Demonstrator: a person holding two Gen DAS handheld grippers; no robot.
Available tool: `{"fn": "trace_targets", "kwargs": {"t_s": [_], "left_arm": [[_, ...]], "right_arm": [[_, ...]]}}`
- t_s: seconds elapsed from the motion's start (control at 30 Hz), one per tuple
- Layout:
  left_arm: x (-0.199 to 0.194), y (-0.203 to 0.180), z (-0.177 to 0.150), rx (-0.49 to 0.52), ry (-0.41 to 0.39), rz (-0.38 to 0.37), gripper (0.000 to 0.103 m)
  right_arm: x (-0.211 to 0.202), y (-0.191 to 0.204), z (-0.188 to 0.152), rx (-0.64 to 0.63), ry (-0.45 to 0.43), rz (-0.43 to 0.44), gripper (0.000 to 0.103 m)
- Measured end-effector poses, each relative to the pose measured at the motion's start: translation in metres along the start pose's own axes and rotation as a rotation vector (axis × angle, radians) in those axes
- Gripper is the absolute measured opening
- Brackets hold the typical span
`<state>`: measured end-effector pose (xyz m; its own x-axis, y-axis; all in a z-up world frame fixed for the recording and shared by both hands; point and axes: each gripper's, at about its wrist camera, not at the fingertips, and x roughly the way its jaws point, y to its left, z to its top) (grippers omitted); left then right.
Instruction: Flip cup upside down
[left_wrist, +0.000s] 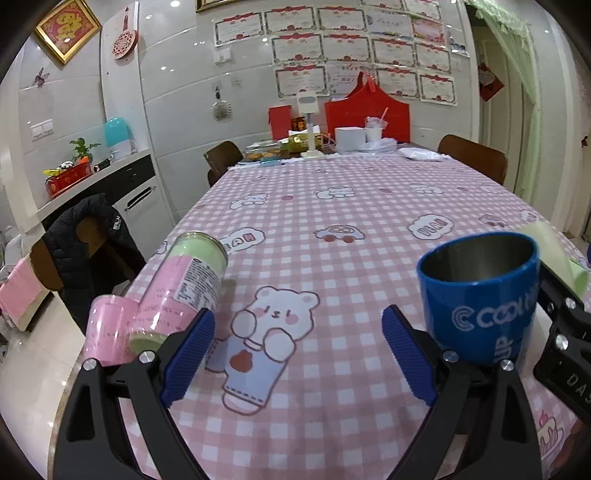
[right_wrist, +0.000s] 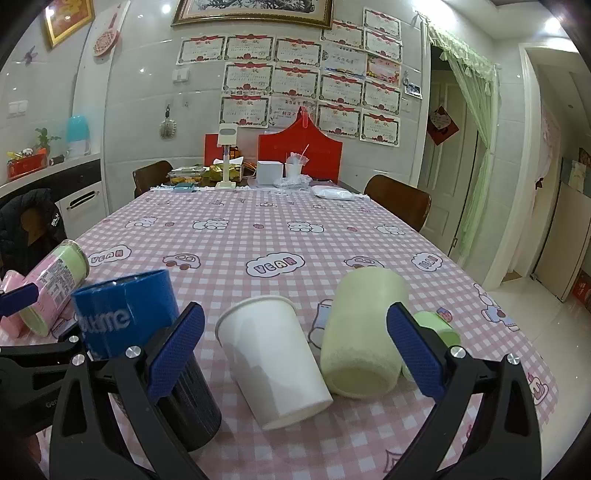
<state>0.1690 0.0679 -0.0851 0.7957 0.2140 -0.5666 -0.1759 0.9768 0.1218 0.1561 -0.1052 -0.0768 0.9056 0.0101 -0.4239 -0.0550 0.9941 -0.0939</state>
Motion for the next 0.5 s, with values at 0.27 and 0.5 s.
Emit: {"fn": "trace_targets", "kwargs": {"t_s": [0.27, 0.5], "left_arm": [[-0.023, 0.000, 0.000, 0.006, -0.049, -0.043, 0.090], [-0.072, -0.006, -0.004, 0.038, -0.148, -0.084, 0.090]], "right_arm": [[-0.017, -0.006, -0.002, 0.016, -0.010, 0.037, 0.095], [-0.064, -0.022, 0.003, 0.043, -0.089, 0.060, 0.095]]}}
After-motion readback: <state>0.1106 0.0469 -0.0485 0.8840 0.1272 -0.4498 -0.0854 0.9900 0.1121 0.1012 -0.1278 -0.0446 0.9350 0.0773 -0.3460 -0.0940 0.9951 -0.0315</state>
